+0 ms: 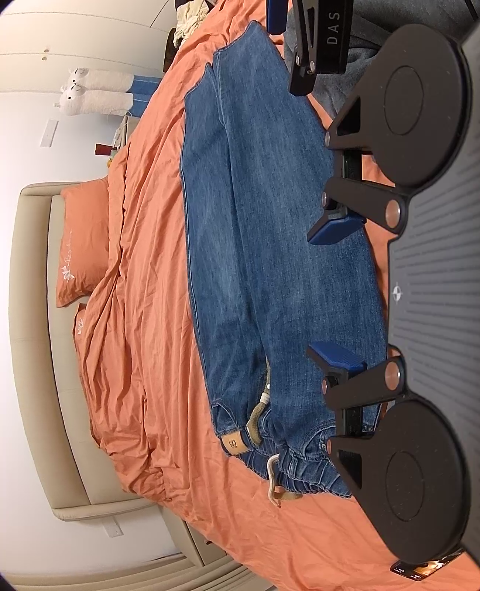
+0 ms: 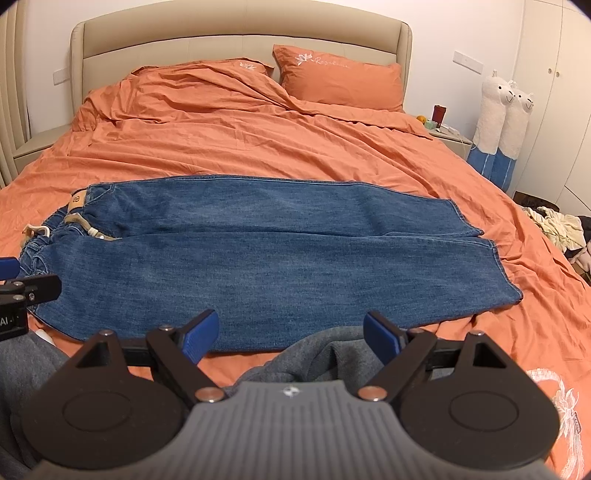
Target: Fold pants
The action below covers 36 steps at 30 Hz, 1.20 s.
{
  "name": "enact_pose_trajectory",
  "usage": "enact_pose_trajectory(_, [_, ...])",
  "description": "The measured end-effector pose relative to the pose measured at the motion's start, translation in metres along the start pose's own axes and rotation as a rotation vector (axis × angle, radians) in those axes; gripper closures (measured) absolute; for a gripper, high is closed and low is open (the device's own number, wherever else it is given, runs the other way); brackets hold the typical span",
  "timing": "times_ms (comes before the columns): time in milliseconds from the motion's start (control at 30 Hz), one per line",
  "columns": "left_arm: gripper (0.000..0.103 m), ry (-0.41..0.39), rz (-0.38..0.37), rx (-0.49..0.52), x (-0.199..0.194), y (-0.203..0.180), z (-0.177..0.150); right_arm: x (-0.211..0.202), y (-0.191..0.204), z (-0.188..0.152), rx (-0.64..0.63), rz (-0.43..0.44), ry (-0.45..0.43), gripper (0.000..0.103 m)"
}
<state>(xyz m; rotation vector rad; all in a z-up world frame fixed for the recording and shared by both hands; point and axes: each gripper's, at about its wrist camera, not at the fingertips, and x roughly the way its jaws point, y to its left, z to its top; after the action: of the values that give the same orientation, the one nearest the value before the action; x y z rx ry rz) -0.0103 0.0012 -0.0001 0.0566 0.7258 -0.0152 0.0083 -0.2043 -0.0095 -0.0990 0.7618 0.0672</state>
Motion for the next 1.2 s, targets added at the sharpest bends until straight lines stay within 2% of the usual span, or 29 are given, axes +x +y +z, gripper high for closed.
enact_pose_trajectory(1200, [0.032,-0.003,-0.034,0.002,-0.0042,-0.0014,0.0002,-0.0012,0.0041,0.0008,-0.012,0.004,-0.002,0.021])
